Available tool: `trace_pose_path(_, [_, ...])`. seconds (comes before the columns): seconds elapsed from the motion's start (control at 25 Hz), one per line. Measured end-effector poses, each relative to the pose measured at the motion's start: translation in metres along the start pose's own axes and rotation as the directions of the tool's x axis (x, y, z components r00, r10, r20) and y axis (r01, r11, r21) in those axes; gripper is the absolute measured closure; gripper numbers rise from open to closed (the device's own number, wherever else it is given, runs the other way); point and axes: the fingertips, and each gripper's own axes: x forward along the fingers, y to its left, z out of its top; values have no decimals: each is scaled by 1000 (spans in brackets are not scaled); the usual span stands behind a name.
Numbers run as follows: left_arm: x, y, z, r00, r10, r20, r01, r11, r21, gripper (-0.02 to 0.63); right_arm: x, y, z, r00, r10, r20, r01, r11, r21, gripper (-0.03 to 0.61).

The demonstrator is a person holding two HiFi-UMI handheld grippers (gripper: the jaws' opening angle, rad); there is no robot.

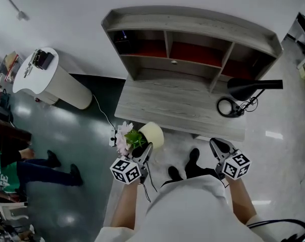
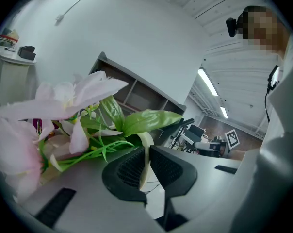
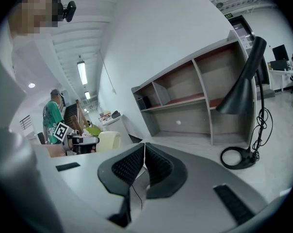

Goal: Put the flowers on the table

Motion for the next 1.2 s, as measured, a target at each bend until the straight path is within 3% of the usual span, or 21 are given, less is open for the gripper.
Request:
trace_pose_path(0.4, [67, 0, 13, 998, 37, -45, -36, 999, 23, 566, 30, -59, 28, 999, 38, -30, -37, 999, 21, 558])
trace_pose_path(0.76, [146, -5, 24, 990, 82, -116, -67, 989, 129, 565, 48, -126, 49, 995, 70, -74, -69, 998, 16, 558])
trace_pose_path(1.2, [235, -18, 25, 973, 49, -223, 5, 972, 236, 566, 40, -177, 44, 994, 61, -93, -56, 997, 52, 558])
